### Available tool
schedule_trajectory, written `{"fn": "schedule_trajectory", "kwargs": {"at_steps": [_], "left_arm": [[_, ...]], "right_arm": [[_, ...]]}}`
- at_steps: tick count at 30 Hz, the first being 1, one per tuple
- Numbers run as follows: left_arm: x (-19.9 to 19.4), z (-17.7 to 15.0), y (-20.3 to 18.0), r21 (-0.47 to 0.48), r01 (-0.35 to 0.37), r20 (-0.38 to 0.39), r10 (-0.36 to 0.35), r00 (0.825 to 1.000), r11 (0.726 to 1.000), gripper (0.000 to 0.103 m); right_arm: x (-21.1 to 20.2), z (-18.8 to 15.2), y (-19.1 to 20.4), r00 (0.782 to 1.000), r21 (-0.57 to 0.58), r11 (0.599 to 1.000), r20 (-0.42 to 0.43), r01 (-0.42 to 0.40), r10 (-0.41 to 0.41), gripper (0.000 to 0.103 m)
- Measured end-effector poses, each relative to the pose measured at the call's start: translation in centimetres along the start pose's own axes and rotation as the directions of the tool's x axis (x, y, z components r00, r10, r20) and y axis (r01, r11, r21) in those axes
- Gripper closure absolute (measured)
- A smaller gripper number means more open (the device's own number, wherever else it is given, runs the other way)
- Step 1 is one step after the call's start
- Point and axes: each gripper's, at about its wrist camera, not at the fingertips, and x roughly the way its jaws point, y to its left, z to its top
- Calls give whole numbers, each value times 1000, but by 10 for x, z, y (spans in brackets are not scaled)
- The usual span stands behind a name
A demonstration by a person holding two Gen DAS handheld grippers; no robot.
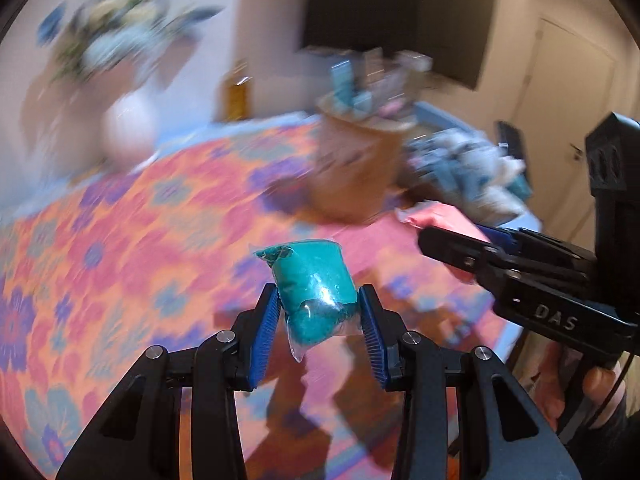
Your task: Organize soft objects
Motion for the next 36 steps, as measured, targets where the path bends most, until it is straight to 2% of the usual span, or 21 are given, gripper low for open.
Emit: {"fn": "schedule_trajectory", "kwargs": {"at_steps": [6, 11, 17, 23, 28, 30, 31, 33, 36], "left_arm": [[4, 51, -64, 101, 104, 54, -110, 992, 989, 66], [24, 86, -99, 180, 85, 69, -99, 993, 980, 66], [64, 117, -111, 142, 109, 46, -116, 992, 984, 66], [96, 141, -116, 120, 151, 33, -155, 987, 981, 66], [124, 154, -120, 110, 155, 15, -158, 987, 982, 64], [133, 156, -119, 95, 176, -3, -176, 984, 980, 52], [134, 156, -118, 88, 189, -6, -189, 982, 978, 51], [133, 155, -119, 87, 231, -3, -231, 973, 969, 38], [119, 148, -125, 138, 241, 22, -246, 969, 961, 28]], "right_arm": [[-40, 28, -56, 992, 108, 993, 112, 49, -61, 64], [-49, 51, -106, 982, 220, 971, 140, 95, -128, 64], [-51, 78, -164, 967, 359, 923, 150, 140, -205, 64], [-37, 105, -205, 949, 390, 891, 110, 231, -295, 64], [-19, 119, -225, 945, 404, 876, 75, 261, -317, 64], [-8, 124, -229, 950, 407, 874, 47, 265, -310, 57], [-7, 124, -232, 950, 412, 872, 46, 265, -310, 55], [-6, 124, -233, 947, 415, 870, 54, 267, -317, 55], [-7, 120, -230, 948, 411, 872, 50, 266, -313, 53]]}}
